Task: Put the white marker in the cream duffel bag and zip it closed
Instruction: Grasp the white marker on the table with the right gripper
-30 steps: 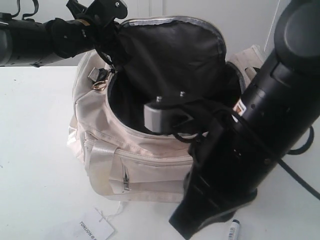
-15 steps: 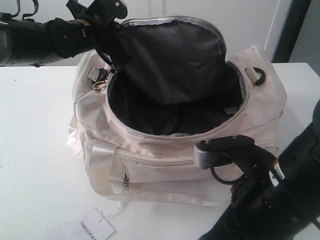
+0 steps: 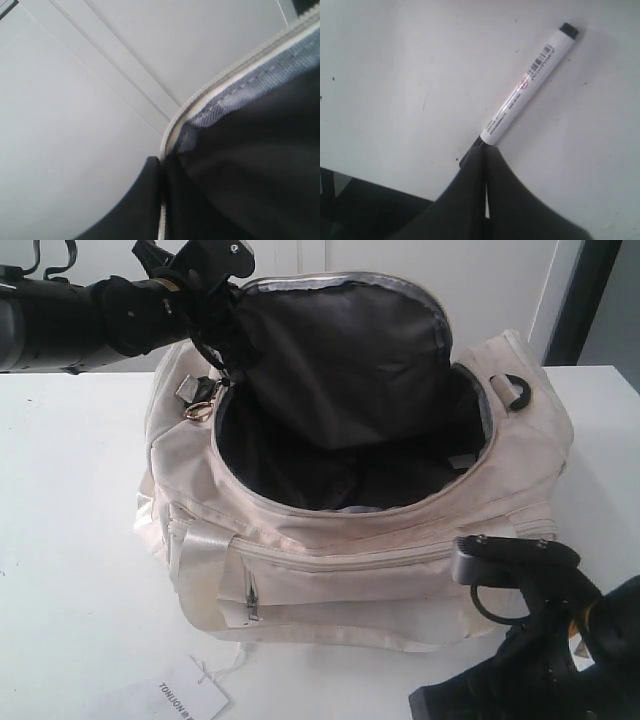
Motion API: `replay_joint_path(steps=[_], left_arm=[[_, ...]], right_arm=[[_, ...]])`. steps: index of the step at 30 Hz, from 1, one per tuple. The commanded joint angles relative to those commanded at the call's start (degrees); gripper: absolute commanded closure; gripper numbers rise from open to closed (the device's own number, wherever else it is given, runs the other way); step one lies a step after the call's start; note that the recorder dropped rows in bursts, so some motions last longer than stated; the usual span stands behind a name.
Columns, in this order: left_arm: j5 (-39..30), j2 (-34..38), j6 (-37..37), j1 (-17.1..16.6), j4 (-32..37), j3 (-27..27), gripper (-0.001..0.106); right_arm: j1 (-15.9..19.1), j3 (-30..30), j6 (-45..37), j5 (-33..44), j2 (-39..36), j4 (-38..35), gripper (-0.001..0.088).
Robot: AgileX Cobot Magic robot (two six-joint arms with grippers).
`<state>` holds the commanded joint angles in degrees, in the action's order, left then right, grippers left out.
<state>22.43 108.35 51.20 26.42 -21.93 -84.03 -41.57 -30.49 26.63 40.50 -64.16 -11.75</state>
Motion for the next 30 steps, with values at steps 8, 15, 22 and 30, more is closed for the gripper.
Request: replay_joint_path(steps=[8, 15, 22, 30], left_arm=[[0.0, 0.0, 0.0, 0.0, 0.0, 0.0, 0.105], [0.0, 0.0, 0.0, 0.0, 0.0, 0.0, 0.105], [0.0, 0.0, 0.0, 0.0, 0.0, 0.0, 0.105], [0.0, 0.0, 0.0, 0.0, 0.0, 0.0, 0.105]], right_arm=[[-7.81, 4.14, 15.41, -6.74, 1.12, 7.12, 0.0868], [-10.35, 5.74, 29.64, -7.12, 1.12, 16.93, 0.0868], [-10.35, 8.63, 35.55, -12.71, 0.02, 18.38, 0.0868], [-10.35, 9.03, 36.77, -16.27, -2.63, 18.38, 0.0835]])
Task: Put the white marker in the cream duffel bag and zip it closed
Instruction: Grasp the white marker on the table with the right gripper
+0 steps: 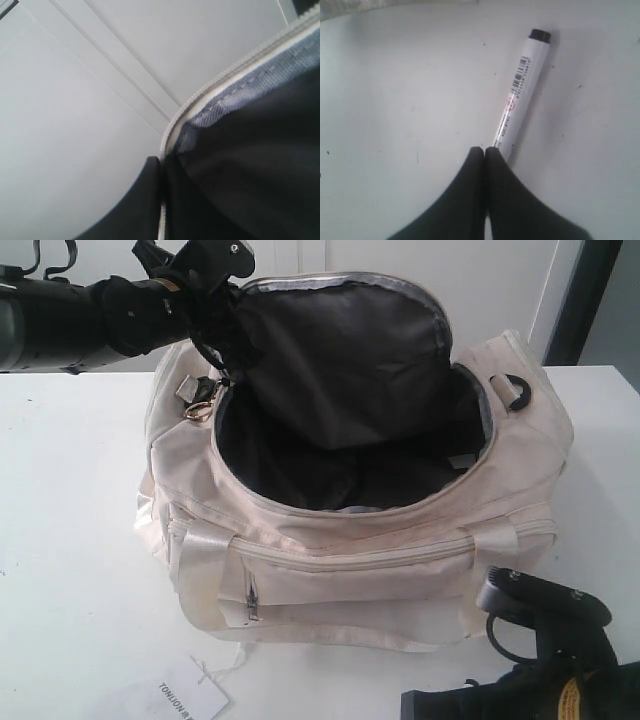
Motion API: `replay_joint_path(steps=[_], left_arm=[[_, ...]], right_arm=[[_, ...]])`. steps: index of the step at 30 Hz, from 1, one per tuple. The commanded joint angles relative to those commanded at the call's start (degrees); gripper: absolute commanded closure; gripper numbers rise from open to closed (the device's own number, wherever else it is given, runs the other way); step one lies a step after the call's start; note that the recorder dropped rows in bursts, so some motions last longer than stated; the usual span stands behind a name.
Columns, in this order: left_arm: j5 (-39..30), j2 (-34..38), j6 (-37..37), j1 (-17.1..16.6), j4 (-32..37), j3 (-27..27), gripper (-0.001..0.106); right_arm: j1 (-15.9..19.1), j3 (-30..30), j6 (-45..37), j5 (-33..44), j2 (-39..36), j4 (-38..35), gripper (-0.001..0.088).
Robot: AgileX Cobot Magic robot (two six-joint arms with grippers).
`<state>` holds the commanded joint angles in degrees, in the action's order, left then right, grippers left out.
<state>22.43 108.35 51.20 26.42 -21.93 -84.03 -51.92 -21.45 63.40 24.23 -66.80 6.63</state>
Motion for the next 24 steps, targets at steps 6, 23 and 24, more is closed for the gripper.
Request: replay_joint_path(steps=[6, 23, 24], left_arm=[[0.0, 0.0, 0.0, 0.0, 0.0, 0.0, 0.105], [0.0, 0.0, 0.0, 0.0, 0.0, 0.0, 0.105], [0.0, 0.0, 0.0, 0.0, 0.0, 0.0, 0.105]], right_arm=[[0.0, 0.21, 2.32, -0.69, -0.81, 1.23, 0.0665], [0.0, 2.18, 11.99, -5.54, -0.81, 7.55, 0.0576], [0.0, 2.18, 12.39, -5.38, -0.81, 7.66, 0.0576]])
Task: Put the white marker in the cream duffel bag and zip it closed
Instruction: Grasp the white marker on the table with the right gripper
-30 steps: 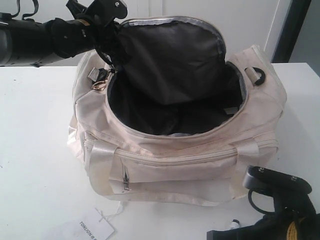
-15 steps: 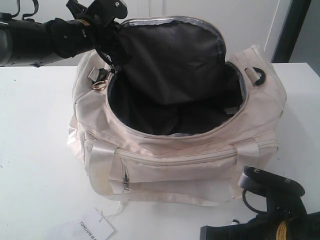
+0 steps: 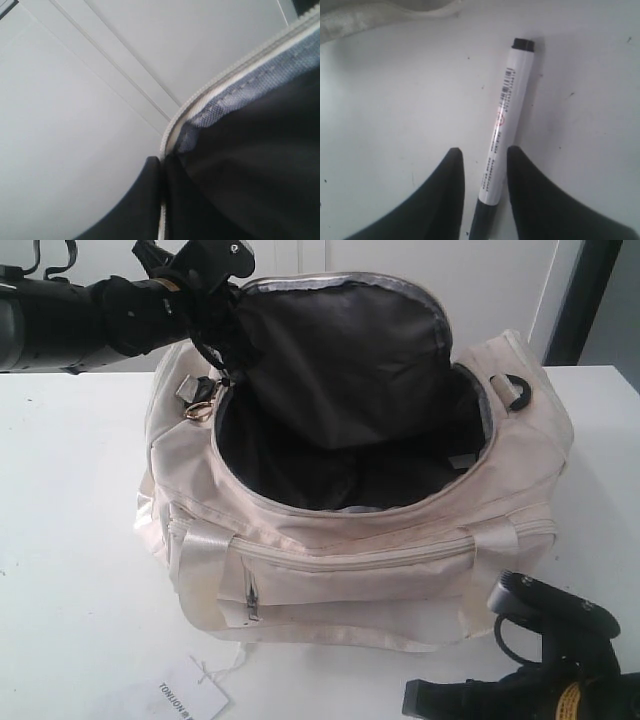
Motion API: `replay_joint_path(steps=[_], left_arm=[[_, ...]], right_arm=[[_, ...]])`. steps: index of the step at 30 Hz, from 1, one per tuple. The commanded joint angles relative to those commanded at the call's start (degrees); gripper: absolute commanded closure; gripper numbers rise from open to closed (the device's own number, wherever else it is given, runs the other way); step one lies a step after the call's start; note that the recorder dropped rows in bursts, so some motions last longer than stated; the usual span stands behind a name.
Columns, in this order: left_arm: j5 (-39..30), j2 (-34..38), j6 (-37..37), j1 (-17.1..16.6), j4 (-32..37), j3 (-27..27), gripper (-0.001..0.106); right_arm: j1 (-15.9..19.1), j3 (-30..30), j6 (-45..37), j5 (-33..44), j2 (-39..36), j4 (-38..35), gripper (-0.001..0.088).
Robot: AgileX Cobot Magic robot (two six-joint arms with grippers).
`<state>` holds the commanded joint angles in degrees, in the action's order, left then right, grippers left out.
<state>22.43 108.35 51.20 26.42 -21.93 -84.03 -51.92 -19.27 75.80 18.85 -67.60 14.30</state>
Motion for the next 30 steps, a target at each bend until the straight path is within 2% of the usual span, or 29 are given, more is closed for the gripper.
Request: replay_joint_path(steps=[8, 17, 24, 26, 28, 30], left_arm=[[0.0, 0.0, 0.0, 0.0, 0.0, 0.0, 0.105], [0.0, 0.0, 0.0, 0.0, 0.0, 0.0, 0.105], [0.0, 0.0, 0.0, 0.0, 0.0, 0.0, 0.105], [0.0, 0.0, 0.0, 0.0, 0.0, 0.0, 0.105], [0.0, 0.0, 0.0, 0.0, 0.0, 0.0, 0.105], [0.0, 0.0, 0.0, 0.0, 0.0, 0.0, 0.105]], right_arm=[[0.0, 0.0, 7.42, 1.03, -0.5, 7.26, 0.0576], [0.0, 0.0, 7.96, -3.96, -6.66, 7.67, 0.0576], [0.0, 0.0, 8.38, -3.83, -10.0, 7.67, 0.0583], [0.0, 0.0, 8.38, -3.62, -10.24, 7.67, 0.0613], [0.0, 0.0, 8.38, -3.62, -10.24, 7.67, 0.0696], [0.0, 0.0, 8.38, -3.62, -10.24, 7.67, 0.0849]])
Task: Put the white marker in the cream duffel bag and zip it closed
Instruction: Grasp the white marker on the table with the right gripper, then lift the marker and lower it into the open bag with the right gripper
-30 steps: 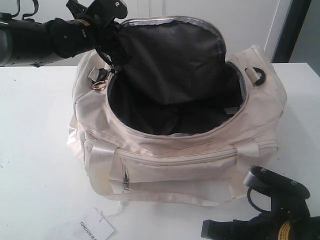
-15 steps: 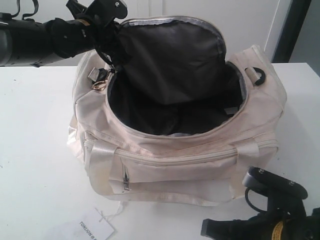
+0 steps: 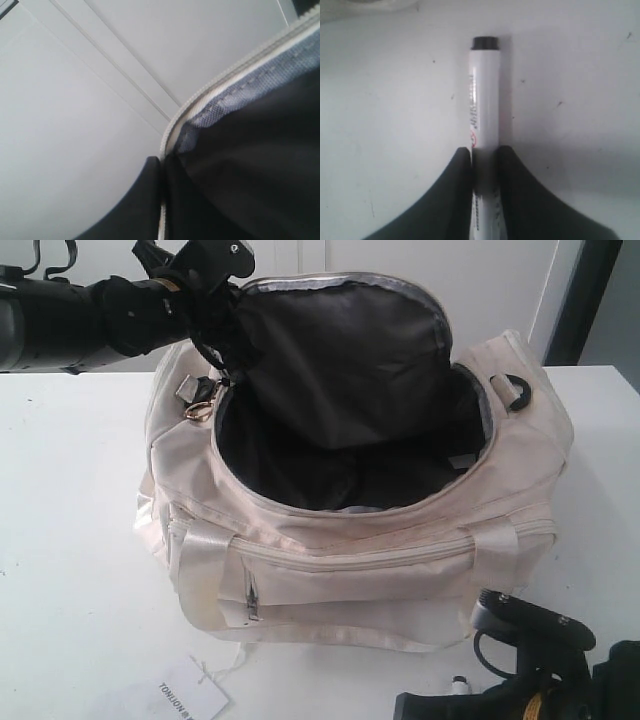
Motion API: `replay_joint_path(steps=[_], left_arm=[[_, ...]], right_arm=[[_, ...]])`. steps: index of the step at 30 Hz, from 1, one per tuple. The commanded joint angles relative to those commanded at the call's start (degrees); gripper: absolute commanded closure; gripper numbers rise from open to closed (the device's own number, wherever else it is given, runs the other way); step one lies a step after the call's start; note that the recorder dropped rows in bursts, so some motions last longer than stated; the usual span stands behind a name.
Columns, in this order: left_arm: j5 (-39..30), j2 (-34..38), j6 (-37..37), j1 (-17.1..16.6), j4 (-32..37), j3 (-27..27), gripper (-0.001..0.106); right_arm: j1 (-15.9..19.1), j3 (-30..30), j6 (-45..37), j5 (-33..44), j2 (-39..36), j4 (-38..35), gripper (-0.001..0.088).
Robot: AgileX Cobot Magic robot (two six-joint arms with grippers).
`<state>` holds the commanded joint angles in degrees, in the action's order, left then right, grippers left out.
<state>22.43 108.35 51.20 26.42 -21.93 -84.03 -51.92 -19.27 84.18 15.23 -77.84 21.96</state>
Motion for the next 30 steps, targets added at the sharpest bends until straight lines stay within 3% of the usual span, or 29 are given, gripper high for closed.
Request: replay_joint_path(steps=[7, 14, 16, 23, 24, 30], left_arm=[[0.0, 0.0, 0.0, 0.0, 0.0, 0.0, 0.105], [0.0, 0.0, 0.0, 0.0, 0.0, 0.0, 0.105], [0.0, 0.0, 0.0, 0.0, 0.0, 0.0, 0.105], [0.0, 0.0, 0.0, 0.0, 0.0, 0.0, 0.105], [0.0, 0.0, 0.0, 0.0, 0.0, 0.0, 0.105], [0.0, 0.0, 0.0, 0.0, 0.0, 0.0, 0.105]], right_arm=[[0.0, 0.0, 0.0, -1.99, 1.51, -0.74, 0.0868], [0.0, 0.0, -1.64, -1.94, 10.26, -2.53, 0.0868], [0.0, 0.0, -4.97, -0.66, 12.73, -5.87, 0.0868], [0.0, -2.13, -36.93, 11.13, 18.49, -30.0, 0.0868], [0.0, -3.59, -41.75, 14.58, 18.85, -31.68, 0.0868], [0.0, -9.99, -52.85, 27.55, 18.98, -32.48, 0.0868]])
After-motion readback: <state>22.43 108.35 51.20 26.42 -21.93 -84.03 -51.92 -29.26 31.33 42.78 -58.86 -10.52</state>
